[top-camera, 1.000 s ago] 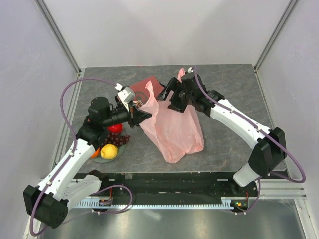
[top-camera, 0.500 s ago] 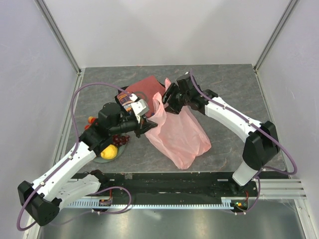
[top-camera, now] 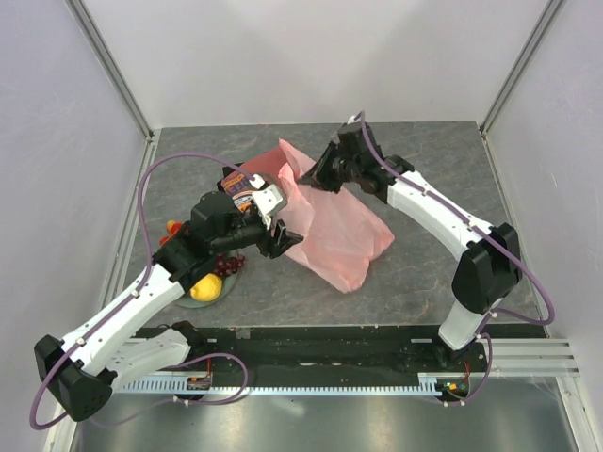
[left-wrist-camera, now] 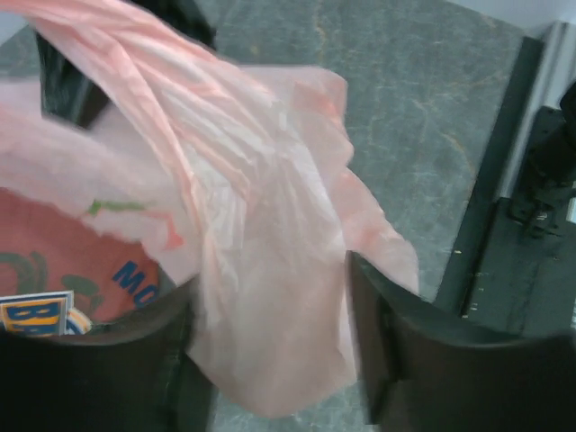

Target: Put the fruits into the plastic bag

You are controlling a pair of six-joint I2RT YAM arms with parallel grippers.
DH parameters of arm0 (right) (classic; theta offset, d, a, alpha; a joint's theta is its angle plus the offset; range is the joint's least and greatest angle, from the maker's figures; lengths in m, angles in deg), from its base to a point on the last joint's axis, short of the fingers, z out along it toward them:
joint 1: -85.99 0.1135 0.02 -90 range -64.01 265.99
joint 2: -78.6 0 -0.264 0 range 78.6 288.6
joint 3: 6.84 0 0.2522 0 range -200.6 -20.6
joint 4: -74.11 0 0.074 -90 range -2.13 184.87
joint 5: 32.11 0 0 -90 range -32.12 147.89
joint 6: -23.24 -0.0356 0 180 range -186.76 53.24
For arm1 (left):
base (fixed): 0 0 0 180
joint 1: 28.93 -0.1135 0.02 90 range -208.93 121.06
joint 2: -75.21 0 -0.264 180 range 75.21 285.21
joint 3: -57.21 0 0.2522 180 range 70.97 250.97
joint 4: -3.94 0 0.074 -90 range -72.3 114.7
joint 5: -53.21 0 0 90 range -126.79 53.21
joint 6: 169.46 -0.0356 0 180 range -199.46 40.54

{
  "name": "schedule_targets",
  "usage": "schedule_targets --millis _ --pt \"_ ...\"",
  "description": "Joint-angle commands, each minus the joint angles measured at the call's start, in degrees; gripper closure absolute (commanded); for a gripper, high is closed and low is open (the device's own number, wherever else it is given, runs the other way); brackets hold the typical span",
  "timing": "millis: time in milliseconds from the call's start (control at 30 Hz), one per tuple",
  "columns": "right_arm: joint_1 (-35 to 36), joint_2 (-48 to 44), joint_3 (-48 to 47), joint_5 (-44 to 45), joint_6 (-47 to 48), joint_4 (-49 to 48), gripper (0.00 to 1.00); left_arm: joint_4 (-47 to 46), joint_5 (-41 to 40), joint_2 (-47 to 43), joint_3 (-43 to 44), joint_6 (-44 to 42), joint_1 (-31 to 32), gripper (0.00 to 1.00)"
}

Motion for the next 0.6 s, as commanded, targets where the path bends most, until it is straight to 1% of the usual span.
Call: schedule_targets --millis 0,33,67,100,133,167,233,267,333,367,433,500,567 --pt "-3.94 -2.01 -9.95 -1.28 10.03 -8.96 1.0 -1.06 -6.34 -3.12 5.04 5.62 0.06 0.23" --pt "-4.38 -2.28 -11.1 -1.81 14.58 -9.33 1.0 -0.98 -7.39 -3.91 5.49 7.8 -0.11 0.2" --pt "-5.25 -2.45 -12.16 -2.51 16.8 -9.59 1.0 -0.54 -8.1 -4.61 6.27 10.08 -0.29 0.15" --pt "-5.78 -2.89 -13.21 -3.21 18.21 -10.2 1.0 -0.28 -8.63 -6.36 6.63 11.15 -0.81 0.13" --pt "-6.31 -3.24 -13.14 -6.01 19.36 -11.08 1.0 0.08 -10.2 -7.34 7.07 12.12 -1.17 0.1" --pt "-7.36 -3.68 -12.61 -7.6 21.72 -11.96 1.0 0.86 -10.82 -8.21 7.68 14.04 -2.04 0.06" --pt "-7.72 -4.39 -11.73 -10.32 25.41 -12.58 1.0 1.57 -11.71 -11.12 8.73 15.64 -3.27 0.02" --pt "-7.72 -5.35 -10.08 -10.78 29.18 -12.49 1.0 2.27 -11.97 -12.17 9.18 16.95 -4.58 0.01" --pt "-8.07 -6.32 -7.52 -10.78 31.41 -11.97 1.0 2.71 -12.76 -14.37 10.75 18.1 -6.08 0.01" --pt "-8.25 -7.37 -4.73 -10.95 32.02 -12.05 1.0 2.63 -13.2 -14.9 11.28 18.8 -7.48 0.01" --pt "-8.33 -8.51 -2.07 -11.04 32.03 -12.49 1.0 2.71 -15.13 -15.6 13.12 19.94 -8.55 0.01" --pt "-8.42 -10.18 1.62 -11.04 31.15 -13.54 1.0 2.37 -19.5 -15.43 13.66 21.0 -9.52 0.01" --pt "-8.34 -12.29 5.65 -10.69 29.75 -16.43 1.0 2.36 -21.2 -13.24 12.7 22.84 -11.26 0.01"
